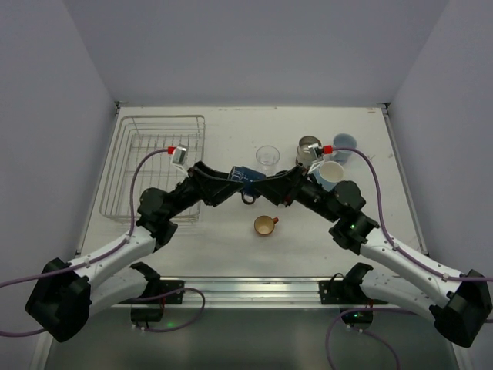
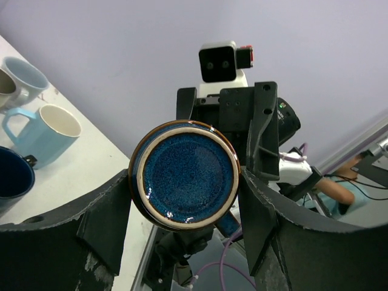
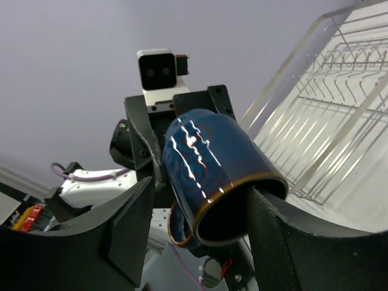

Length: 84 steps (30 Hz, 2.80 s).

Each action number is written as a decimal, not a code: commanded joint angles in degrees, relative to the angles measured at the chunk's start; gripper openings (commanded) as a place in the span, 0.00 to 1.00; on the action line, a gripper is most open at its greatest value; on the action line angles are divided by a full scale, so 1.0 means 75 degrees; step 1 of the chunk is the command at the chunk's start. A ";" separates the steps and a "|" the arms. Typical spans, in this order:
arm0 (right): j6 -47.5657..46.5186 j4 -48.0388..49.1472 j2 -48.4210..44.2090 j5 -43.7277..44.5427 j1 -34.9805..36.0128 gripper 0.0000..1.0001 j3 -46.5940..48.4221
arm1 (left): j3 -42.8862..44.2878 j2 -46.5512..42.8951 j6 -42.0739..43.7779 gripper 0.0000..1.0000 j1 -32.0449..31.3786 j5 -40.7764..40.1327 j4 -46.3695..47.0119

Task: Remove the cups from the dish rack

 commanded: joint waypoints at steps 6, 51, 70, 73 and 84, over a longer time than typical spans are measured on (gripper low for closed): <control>0.0324 0.1453 -0.0179 -0.0050 -0.0017 0.56 0.0039 | 0.0028 0.0194 -0.0091 0.00 -0.0612 -0.0228 0.1277; -0.2359 -0.7757 -0.1236 0.3688 -0.0017 0.00 -0.0254 | 0.1881 -0.3859 0.5862 1.00 -0.1070 -0.6169 -1.0863; -0.2558 -0.7207 0.2458 0.4309 0.0264 0.07 0.0753 | 0.1903 -0.3778 0.6131 1.00 -0.1070 -0.6063 -1.0828; -0.2558 -0.7288 0.2388 0.4274 0.0299 0.35 0.0812 | 0.1915 -0.3731 0.6131 1.00 -0.1059 -0.6098 -1.0840; -0.2699 -0.7910 -0.0035 0.4404 0.0358 0.99 0.1187 | 0.1962 -0.3731 0.6014 1.00 -0.1047 -0.6532 -1.0758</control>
